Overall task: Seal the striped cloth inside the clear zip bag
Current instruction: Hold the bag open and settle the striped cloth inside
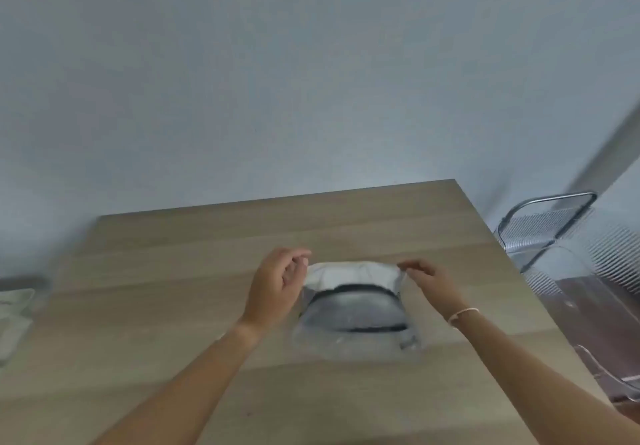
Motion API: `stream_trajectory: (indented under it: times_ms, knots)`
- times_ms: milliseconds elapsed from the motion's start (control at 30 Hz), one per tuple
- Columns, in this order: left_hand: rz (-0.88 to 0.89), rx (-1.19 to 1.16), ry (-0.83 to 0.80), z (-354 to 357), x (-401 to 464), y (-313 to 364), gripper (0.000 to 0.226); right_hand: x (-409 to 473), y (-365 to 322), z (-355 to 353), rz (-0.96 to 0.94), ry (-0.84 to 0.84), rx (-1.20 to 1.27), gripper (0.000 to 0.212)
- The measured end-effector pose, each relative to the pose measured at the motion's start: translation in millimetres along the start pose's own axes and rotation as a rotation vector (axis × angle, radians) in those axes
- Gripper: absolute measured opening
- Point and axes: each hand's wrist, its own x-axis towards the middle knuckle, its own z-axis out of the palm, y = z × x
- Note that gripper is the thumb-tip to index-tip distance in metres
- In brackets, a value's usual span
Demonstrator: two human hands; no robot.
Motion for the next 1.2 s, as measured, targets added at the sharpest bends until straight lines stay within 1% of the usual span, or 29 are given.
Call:
stream_trajectory:
  times_ms: [33, 67, 133, 167, 267, 333, 400, 500, 567, 633, 700, 767, 867, 933, 967, 1000, 1067, 1100, 1133, 1200]
  knots:
    - [-0.105, -0.04, -0.079, 4, 2, -4, 0.017, 0, -4, 0, -0.007, -0.043, 0.011, 0.02]
    - [-0.225, -0.055, -0.222, 7, 3, -4, 0.022, -1, -9, 0, -0.002, -0.103, -0.029, 0.018]
    - [-0.346, -0.058, -0.517, 16, -2, -8, 0.03, -5, -19, 2, -0.012, -0.276, -0.157, 0.016]
    - [-0.363, -0.07, -0.617, 23, -7, -11, 0.031, -8, -20, 4, -0.013, -0.363, -0.235, 0.019]
    - [-0.344, -0.068, -0.756, 35, -23, -9, 0.037, -16, -15, 11, -0.033, -0.563, -0.476, 0.031]
    - [-0.317, 0.027, -0.818, 39, -28, -10, 0.041, -19, -6, 16, -0.09, -0.614, -0.66, 0.04]
    - [-0.279, 0.116, -0.868, 39, -31, -10, 0.037, -21, 1, 21, -0.138, -0.64, -0.8, 0.039]
    - [-0.297, 0.148, -0.934, 36, -33, -8, 0.034, -22, 2, 25, -0.204, -0.669, -0.879, 0.028]
    - [-0.317, 0.144, -0.93, 34, -32, -7, 0.03, -22, 0, 22, -0.255, -0.655, -0.836, 0.02]
    - [-0.297, 0.144, -0.874, 33, -27, -3, 0.021, -23, -4, 17, -0.321, -0.58, -0.718, 0.005]
    - [-0.215, 0.194, -0.749, 31, -20, 4, 0.012, -24, -11, 10, -0.413, -0.447, -0.615, 0.01]
    - [-0.101, 0.247, -0.526, 28, -11, 15, 0.007, -25, -21, 3, -0.507, -0.272, -0.536, 0.011]
    - [0.062, 0.323, -0.16, 23, 7, 35, 0.008, -27, -41, -6, -0.649, 0.068, -0.498, 0.011]
    - [0.083, 0.302, 0.073, 19, 22, 46, 0.012, -25, -55, -12, -0.706, 0.256, -0.463, 0.02]
    - [0.06, 0.265, 0.144, 17, 30, 51, 0.017, -23, -62, -16, -0.711, 0.312, -0.435, 0.026]
    - [0.026, 0.233, 0.173, 17, 36, 53, 0.025, -19, -67, -19, -0.706, 0.347, -0.406, 0.031]
    - [-0.082, 0.183, 0.131, 19, 45, 53, 0.039, -12, -72, -25, -0.662, 0.367, -0.339, 0.039]
    - [-0.16, 0.124, 0.071, 20, 47, 52, 0.041, -8, -73, -27, -0.631, 0.364, -0.301, 0.041]
    - [-0.248, 0.018, -0.014, 20, 48, 50, 0.038, -5, -72, -27, -0.594, 0.36, -0.249, 0.044]
    - [-0.385, -0.257, -0.251, 20, 45, 46, 0.023, -1, -69, -28, -0.487, 0.36, -0.09, 0.044]
